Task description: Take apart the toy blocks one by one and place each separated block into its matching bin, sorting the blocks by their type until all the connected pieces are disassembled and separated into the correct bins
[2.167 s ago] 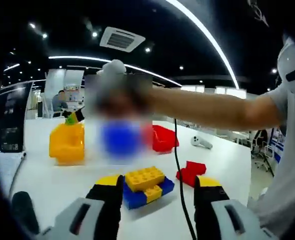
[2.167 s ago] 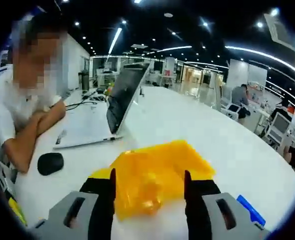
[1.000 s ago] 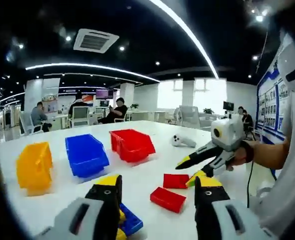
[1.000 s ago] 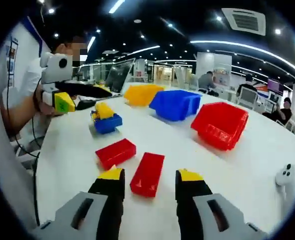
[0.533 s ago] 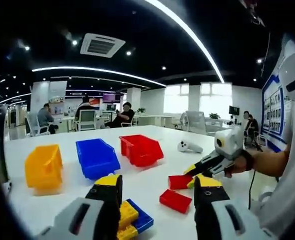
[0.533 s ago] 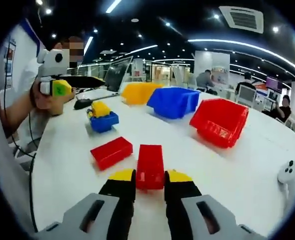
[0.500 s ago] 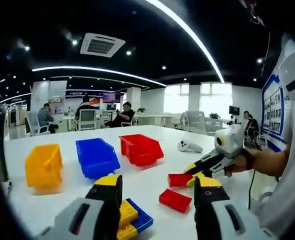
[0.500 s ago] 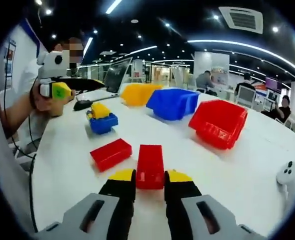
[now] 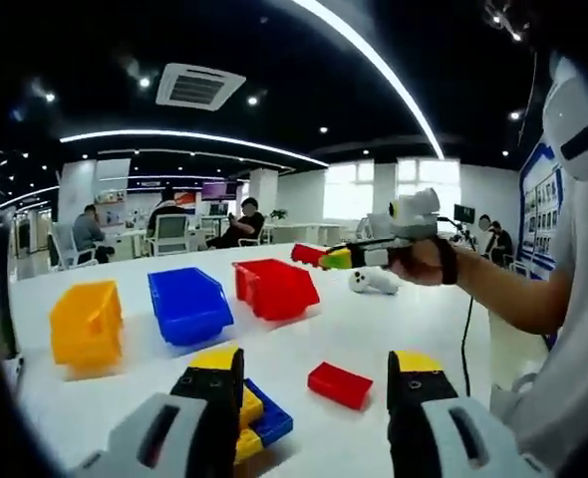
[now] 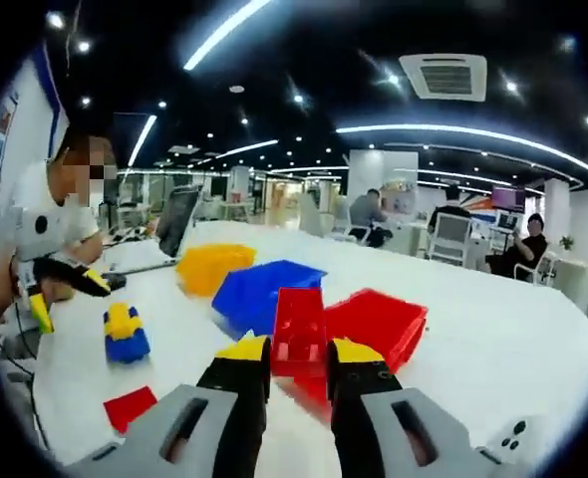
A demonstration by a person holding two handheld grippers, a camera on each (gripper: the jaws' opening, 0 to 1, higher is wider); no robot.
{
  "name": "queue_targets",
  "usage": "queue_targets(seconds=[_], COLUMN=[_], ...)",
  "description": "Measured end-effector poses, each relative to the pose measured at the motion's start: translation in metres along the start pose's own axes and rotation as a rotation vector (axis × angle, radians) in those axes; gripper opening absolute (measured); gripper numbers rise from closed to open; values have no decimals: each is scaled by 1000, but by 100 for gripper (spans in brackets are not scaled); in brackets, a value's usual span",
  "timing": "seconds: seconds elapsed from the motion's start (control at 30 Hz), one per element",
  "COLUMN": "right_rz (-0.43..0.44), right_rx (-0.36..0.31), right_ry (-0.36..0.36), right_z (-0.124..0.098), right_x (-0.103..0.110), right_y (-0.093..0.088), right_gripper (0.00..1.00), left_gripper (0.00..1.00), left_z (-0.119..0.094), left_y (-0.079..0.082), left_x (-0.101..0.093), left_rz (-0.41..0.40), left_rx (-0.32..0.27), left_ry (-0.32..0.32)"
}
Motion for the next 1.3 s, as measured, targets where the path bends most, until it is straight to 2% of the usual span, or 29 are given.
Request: queue_targets(seconds=[0.13, 0.17, 0.23, 0.37, 0.5, 0.57, 0.6, 0.8, 0.83, 0.9, 1.0, 1.07, 1.1, 1.17, 1.23, 1.27, 1.3], right_rz=[42, 56, 54, 61, 28, 43, 41, 52, 49, 75, 65, 31, 16, -23, -59, -82, -109], right_rx=[-4, -3, 2, 42, 56, 64, 65, 74, 79, 87, 94, 95, 108, 160, 191, 223, 239], right_ry=[-50, -94, -123, -140, -143, -133, -140, -111, -103, -73, -26, 43, 101, 280, 400, 495, 559], right_z=[36, 43, 56, 71, 75, 75, 73, 58, 56, 52, 50, 43, 40, 32, 25, 18, 14], right_x=[-27, -38, -49, -56, -53, -52, -52, -43, -40, -31, -19, 2, 17, 56, 80, 97, 108], right_y=[12, 14, 18, 14, 9, 5, 4, 6, 7, 7, 7, 5, 1, -14, -23, -30, -34], right_gripper=[24, 24, 24, 24, 27, 47, 52, 49, 46, 42, 42, 42, 42, 42, 45, 46, 50], left_gripper=[59, 59, 59, 59, 59, 59, 59, 59, 59, 59, 59, 59, 59, 59, 59, 59, 59], left_z=[-4, -4, -4, -3, -3, -4, -5, -12, -12, -14, -17, -18, -19, -20, -21, -21, -22], left_y=[-1, -1, -1, 1, 2, 2, 2, -1, -1, -2, 0, 1, 1, 0, -1, -2, -3], left_x=[-3, -4, -5, -4, -4, -4, -4, -3, -2, -1, -1, 0, 0, 0, -1, -1, -1], left_rz=[12, 8, 0, 7, -7, -7, -11, -23, -25, -25, -22, -23, -25, -27, -22, -22, -24], left_rx=[8, 7, 6, -3, -15, -20, -24, -25, -24, -24, -31, -36, -38, -36, -30, -28, -26], left_ry=[0, -5, -10, -6, -3, 1, 4, 16, 17, 21, 27, 31, 33, 36, 36, 36, 37])
Point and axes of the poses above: the point that each gripper's makers call its tool centre point, and the gripper's own axes: z roughly forward along the fingers, x roughly to its left, y roughly out of its top, the point moved 3 cm from there along -z, roughly backward along the fingers, and after that the axes turned 2 degrees about x, right-handed, at the moved point
